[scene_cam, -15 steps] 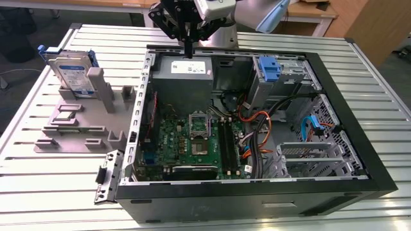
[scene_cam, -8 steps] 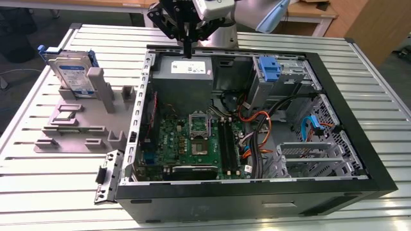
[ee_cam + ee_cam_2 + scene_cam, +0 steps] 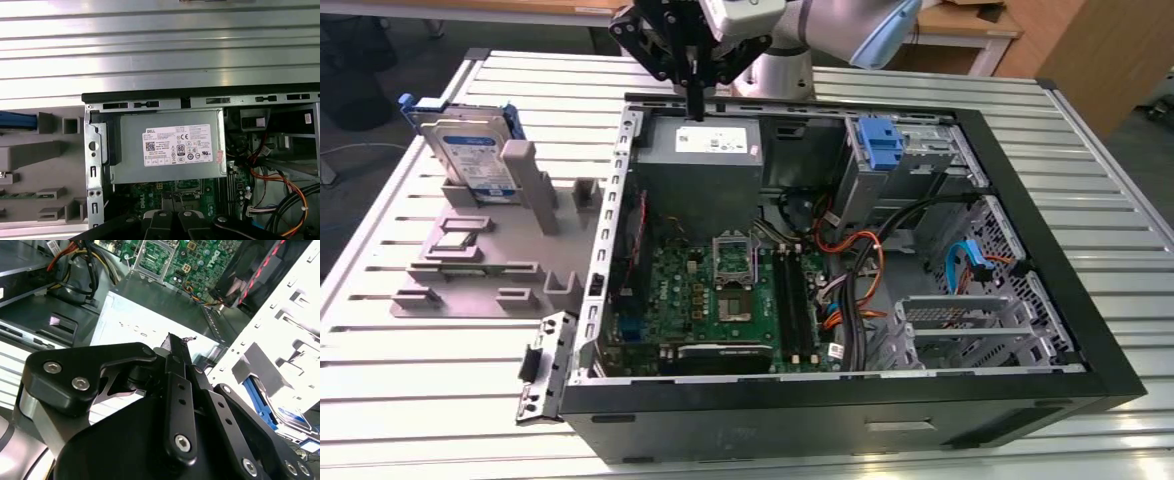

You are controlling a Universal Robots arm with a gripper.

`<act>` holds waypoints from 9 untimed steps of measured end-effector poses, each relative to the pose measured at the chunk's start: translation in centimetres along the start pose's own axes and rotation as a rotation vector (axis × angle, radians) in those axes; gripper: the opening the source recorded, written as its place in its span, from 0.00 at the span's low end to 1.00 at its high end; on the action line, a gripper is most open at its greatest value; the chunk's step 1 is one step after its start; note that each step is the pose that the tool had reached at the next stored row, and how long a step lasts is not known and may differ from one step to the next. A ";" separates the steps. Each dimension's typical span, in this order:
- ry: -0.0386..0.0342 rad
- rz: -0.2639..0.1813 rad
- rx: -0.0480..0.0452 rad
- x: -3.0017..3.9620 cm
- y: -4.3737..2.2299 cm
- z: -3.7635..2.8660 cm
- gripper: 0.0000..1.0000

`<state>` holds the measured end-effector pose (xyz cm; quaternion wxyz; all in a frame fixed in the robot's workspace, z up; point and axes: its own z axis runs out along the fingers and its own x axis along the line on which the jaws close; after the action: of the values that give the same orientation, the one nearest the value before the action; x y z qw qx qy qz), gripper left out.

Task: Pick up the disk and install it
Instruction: 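Reach for the disk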

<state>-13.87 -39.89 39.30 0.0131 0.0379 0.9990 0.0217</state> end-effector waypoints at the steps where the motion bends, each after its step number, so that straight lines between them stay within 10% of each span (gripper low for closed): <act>1: 0.0000 0.000 0.0001 0.18 -0.02 -0.01 0.11; 9: -0.0003 0.000 0.0000 1.36 -0.10 -0.04 0.11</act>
<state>-15.23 -39.89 39.30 0.0132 0.0379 0.9990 0.0217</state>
